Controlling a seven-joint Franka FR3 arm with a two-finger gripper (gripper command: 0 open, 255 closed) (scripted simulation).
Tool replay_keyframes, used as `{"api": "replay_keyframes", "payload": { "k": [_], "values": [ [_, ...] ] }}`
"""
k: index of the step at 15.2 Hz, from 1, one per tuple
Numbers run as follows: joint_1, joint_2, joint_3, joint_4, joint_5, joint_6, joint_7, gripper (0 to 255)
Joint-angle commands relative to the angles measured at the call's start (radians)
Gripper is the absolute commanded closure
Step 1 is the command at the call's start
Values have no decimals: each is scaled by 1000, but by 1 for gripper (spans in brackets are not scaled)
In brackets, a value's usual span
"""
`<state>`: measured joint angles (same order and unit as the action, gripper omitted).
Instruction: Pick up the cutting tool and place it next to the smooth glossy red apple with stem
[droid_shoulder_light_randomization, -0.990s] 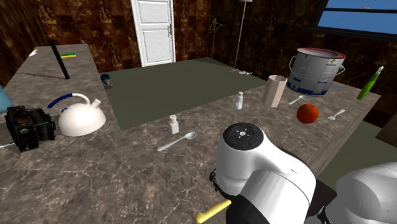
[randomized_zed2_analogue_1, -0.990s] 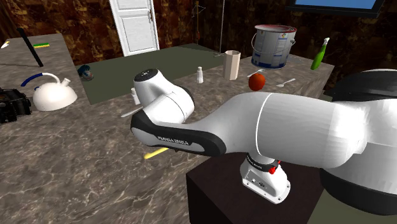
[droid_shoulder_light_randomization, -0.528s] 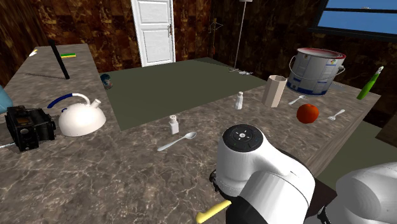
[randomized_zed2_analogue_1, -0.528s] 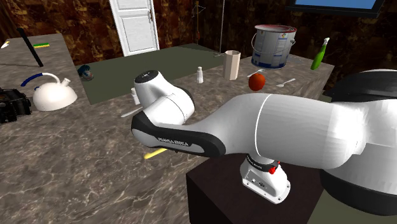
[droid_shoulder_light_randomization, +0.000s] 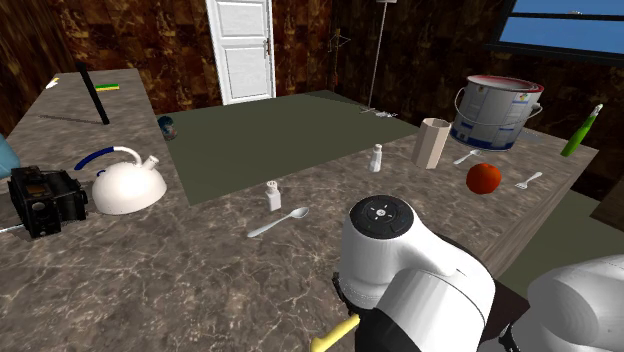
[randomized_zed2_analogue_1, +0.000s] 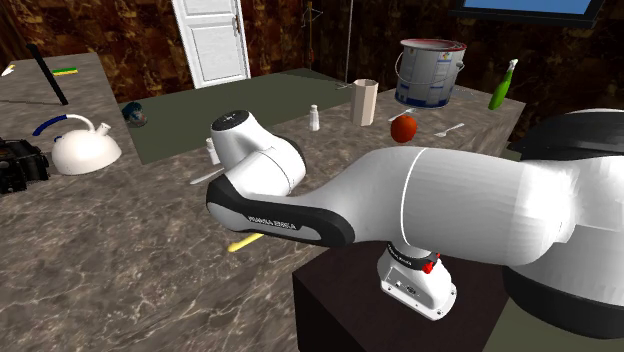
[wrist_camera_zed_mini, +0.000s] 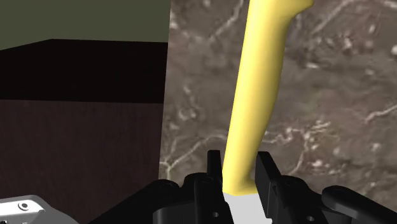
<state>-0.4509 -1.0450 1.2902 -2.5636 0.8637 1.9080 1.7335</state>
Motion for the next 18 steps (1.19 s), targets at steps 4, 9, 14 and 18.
{"api": "replay_keyframes", "payload": {
  "k": [4,9,14,18],
  "values": [
    [6,-5,-28,10,-20,-23,2,255],
    [17,-14,-93,39,-67,-80,6,255],
    [22,-20,-153,75,-112,-135,9,255],
    [22,-21,-197,107,-146,-179,11,255]
  ]
}}
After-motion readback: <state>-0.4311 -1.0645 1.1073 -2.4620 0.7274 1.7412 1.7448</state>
